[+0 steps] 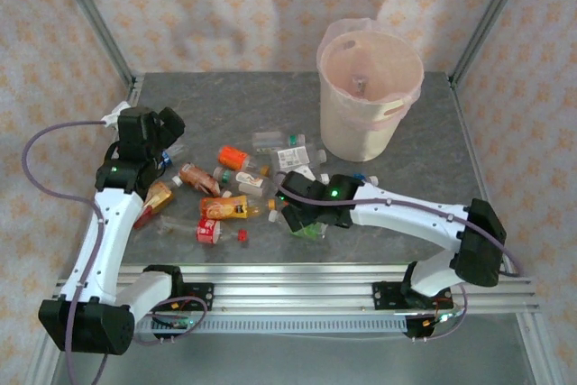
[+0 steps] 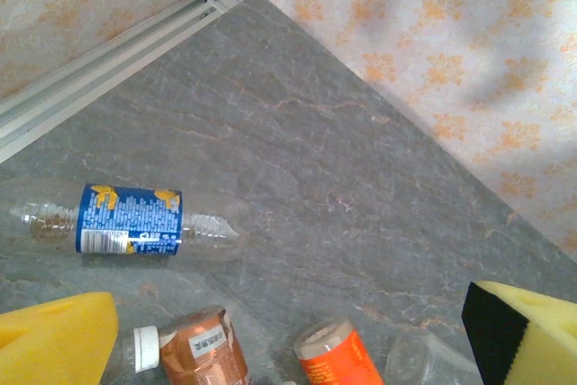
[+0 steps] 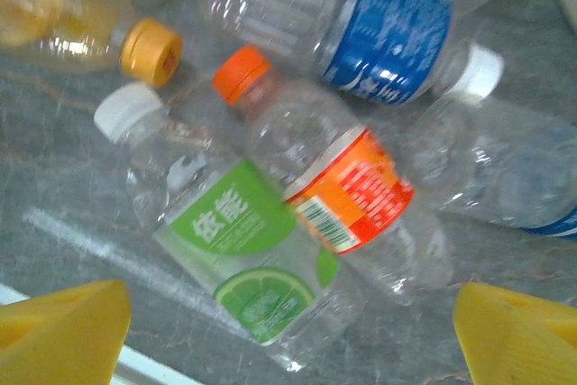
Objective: Put the plastic bottles in the bin
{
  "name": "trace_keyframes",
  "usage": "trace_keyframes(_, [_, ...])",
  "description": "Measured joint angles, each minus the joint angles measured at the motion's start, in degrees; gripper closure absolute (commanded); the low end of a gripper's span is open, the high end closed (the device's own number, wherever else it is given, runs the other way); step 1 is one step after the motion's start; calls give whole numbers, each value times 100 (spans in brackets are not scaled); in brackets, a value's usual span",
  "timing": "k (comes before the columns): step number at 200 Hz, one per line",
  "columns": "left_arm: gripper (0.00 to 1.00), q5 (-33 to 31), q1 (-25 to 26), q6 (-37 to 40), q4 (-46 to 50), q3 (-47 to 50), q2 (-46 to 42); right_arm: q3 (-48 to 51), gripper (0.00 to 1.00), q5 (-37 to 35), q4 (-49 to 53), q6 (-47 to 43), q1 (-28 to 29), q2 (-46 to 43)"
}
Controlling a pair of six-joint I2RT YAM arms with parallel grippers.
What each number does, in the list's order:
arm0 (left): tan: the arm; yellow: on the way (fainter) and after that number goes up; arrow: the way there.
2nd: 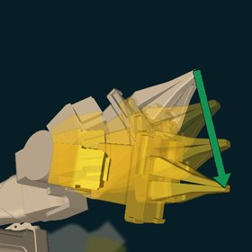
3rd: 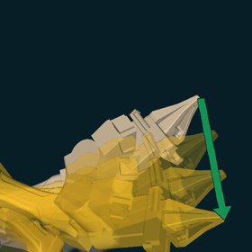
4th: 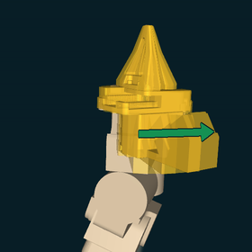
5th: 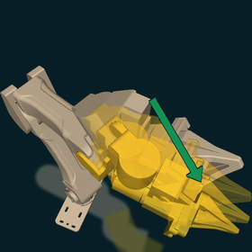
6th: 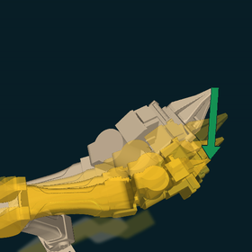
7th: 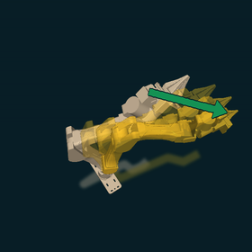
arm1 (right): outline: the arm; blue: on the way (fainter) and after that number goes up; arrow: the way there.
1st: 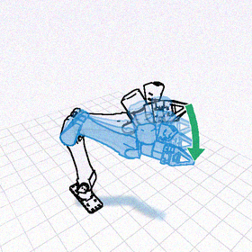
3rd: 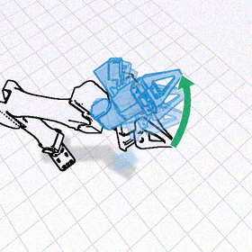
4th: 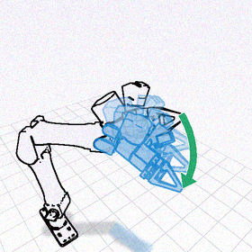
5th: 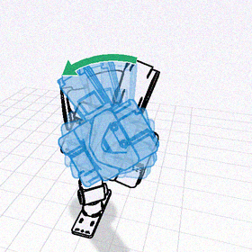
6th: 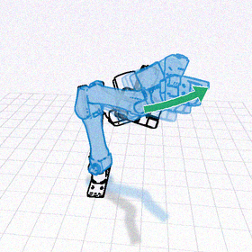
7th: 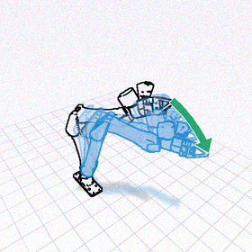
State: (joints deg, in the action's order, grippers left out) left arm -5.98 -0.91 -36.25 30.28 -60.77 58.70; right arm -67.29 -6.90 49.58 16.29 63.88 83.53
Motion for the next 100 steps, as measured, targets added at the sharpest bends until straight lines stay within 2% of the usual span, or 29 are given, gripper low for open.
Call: trace_keyframes(100, [0,-46,0,-35,-17,122,-122,518,11,529,-136,-232,133,332])
